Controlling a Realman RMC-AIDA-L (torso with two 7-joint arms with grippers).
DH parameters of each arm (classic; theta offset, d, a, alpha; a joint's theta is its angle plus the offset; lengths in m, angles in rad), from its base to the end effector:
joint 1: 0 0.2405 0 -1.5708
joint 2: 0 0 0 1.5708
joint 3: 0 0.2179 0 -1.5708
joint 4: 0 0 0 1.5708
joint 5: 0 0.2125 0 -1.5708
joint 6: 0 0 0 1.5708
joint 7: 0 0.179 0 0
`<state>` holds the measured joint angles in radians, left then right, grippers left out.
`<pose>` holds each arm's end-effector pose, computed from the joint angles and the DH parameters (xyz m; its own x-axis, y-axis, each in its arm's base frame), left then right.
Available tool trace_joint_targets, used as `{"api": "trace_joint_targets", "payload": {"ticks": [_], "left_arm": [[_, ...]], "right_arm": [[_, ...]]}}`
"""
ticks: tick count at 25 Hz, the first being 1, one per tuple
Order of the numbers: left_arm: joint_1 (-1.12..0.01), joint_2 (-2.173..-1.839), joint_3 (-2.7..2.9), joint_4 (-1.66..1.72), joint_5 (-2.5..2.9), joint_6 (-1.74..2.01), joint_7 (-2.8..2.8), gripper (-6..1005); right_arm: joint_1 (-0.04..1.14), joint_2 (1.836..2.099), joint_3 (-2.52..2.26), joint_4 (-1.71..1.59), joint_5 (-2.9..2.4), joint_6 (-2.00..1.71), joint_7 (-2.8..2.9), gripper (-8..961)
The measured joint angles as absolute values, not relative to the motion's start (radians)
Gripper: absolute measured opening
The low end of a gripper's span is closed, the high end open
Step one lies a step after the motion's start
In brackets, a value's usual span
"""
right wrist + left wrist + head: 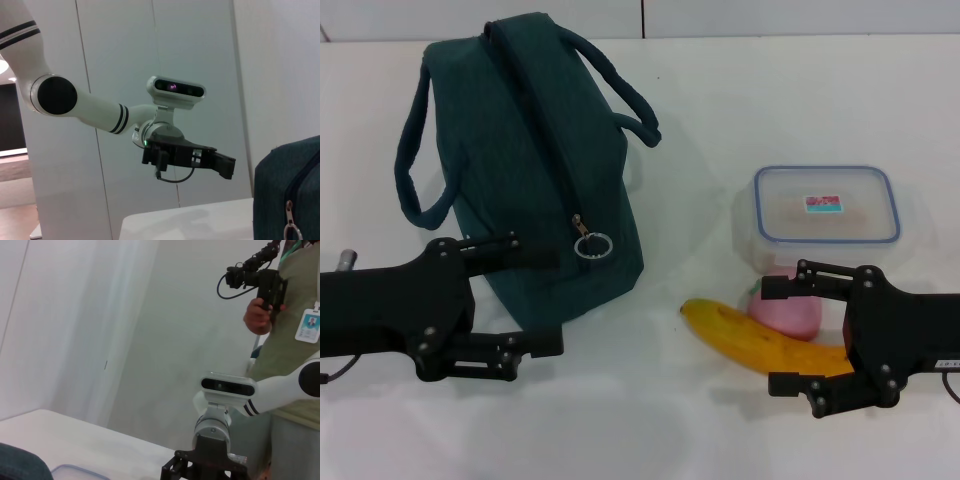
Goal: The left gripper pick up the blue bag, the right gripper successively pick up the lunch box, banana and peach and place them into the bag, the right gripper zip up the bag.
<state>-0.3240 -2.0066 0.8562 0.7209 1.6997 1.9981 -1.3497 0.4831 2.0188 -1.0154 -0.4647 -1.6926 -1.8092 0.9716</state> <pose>-0.2075 0.2416 0.0331 0.6892 0.2741 0.6707 0.2755 -0.9553 0.1073 0.1933 0.2593 -0.0289 0.7684 -0.0593 -0.6373 -0.0697 -0.9975 0.0087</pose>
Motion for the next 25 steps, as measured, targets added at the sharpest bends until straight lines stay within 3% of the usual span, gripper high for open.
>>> {"api": "trace_joint_targets", "payload": {"ticks": [19,25], "left_arm": [[-0.339,-2.004,0.721,0.718,1.646,1.984,-1.411,887],[-0.412,-1.973,0.592,0.773,1.706,1.787,-1.67,887]], "right_arm": [[0.482,2.017,-1.015,-0.465,-1.687,-1.813,0.974,885],[0.466,2.017,-1.009,-0.465,-1.685,-1.813,0.973,885]]}}
